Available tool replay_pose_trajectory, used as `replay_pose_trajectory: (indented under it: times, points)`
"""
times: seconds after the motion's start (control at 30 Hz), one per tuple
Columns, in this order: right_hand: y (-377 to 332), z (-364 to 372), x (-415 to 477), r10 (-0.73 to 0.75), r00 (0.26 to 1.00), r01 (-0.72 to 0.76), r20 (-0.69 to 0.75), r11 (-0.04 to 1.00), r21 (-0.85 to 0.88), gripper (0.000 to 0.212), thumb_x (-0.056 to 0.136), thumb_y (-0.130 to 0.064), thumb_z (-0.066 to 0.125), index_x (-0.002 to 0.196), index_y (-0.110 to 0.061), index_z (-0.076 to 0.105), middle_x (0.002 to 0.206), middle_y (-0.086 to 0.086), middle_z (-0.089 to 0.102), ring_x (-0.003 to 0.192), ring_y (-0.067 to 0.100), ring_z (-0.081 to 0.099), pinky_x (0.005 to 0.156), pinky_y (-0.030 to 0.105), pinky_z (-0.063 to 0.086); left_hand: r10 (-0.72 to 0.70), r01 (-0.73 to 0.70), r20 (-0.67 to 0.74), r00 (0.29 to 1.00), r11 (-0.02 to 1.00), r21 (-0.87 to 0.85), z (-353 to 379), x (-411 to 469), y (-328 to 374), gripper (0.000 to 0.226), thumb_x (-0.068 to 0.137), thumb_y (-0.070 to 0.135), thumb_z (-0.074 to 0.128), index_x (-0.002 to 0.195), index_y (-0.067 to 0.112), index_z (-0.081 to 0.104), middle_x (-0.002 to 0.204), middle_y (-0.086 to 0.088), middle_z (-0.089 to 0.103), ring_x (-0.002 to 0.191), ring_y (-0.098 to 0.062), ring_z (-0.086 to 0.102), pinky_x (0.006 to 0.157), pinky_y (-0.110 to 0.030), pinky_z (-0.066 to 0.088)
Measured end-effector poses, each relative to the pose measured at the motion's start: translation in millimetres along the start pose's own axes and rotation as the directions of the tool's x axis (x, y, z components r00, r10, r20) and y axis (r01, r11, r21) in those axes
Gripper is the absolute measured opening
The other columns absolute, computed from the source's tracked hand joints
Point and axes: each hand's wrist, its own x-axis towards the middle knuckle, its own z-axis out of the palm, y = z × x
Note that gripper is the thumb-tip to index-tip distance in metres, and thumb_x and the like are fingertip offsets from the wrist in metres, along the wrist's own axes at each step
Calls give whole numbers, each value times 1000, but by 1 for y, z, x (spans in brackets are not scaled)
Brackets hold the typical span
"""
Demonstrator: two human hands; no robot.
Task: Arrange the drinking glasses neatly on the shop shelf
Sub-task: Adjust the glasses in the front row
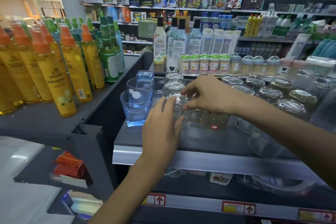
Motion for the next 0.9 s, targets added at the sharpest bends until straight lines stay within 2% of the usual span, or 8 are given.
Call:
replay_pose_trajectory:
  times: [0.17, 0.3, 0.43, 0.57, 0.67, 0.73, 0.8, 0.9]
  points:
    - [-3, 5, -6, 9, 999, -8, -49, 1000, 21, 51, 80, -43, 85, 124, -21, 73, 112, 0, 76, 95, 13, 68, 91, 32, 54, -93, 92, 1, 996, 988, -127, 1, -4, -2, 70, 95, 33, 72, 155, 18, 39, 151, 0, 50, 138, -19, 48, 110, -32, 41]
    - [-4, 6, -9, 25, 998, -23, -61, 999, 41, 53, 78, -42, 87, 125, -21, 72, 108, -2, 76, 90, 10, 67, 90, 29, 54, -183, 182, 16, 983, 955, -235, 2, -7, -3, 66, 93, 35, 74, 149, 19, 44, 142, 2, 49, 123, -15, 53, 93, -17, 38]
    - [-5, 6, -13, 41, 998, -39, -48, 998, 43, 54, 79, -36, 87, 128, -20, 70, 106, -1, 75, 88, 9, 66, 85, 22, 51, -213, 215, 37, 976, 937, -275, 3, -10, -3, 61, 96, 33, 71, 149, 20, 45, 132, 3, 43, 101, -16, 60, 89, -26, 47]
    - [-3, 5, -10, 47, 996, -46, -72, 999, 11, 48, 82, -24, 86, 127, -19, 71, 103, -2, 75, 84, 9, 64, 83, 24, 50, -207, 213, 51, 977, 943, -256, 5, -11, 0, 63, 100, 32, 64, 155, 16, 37, 139, -1, 42, 112, -19, 59, 90, -21, 41]
    - [1, -2, -2, 55, 993, -58, -104, 998, -28, 40, 84, -19, 83, 123, -19, 73, 102, -2, 75, 87, 10, 65, 76, 20, 46, -222, 231, 64, 973, 943, -239, 3, -12, 0, 67, 102, 33, 60, 159, 15, 30, 146, -2, 42, 116, -14, 54, 91, -16, 33]
    - [3, -7, 4, 65, 990, -69, -121, 997, -33, 35, 88, -13, 77, 123, -18, 73, 98, -4, 71, 86, 10, 64, 69, 13, 42, -224, 234, 68, 972, 943, -239, 3, -12, 0, 73, 100, 35, 63, 160, 16, 27, 149, -2, 42, 122, -15, 53, 96, -18, 35]
    - [3, -9, 11, 68, 990, -73, -127, 997, -35, 35, 91, -9, 72, 126, -16, 72, 104, -1, 72, 90, 12, 64, 76, 16, 46, -229, 242, 81, 970, 943, -229, 5, -12, -1, 79, 98, 35, 67, 161, 18, 24, 151, -2, 43, 132, -22, 50, 105, -30, 40]
    - [1, -6, 23, 60, 993, -65, -98, 996, -54, 39, 92, -9, 70, 131, -18, 69, 119, 5, 73, 107, 20, 68, 95, 32, 54, -243, 251, 62, 968, 943, -216, 8, -11, -1, 77, 96, 34, 70, 159, 20, 27, 150, -3, 48, 134, -25, 50, 108, -39, 44]
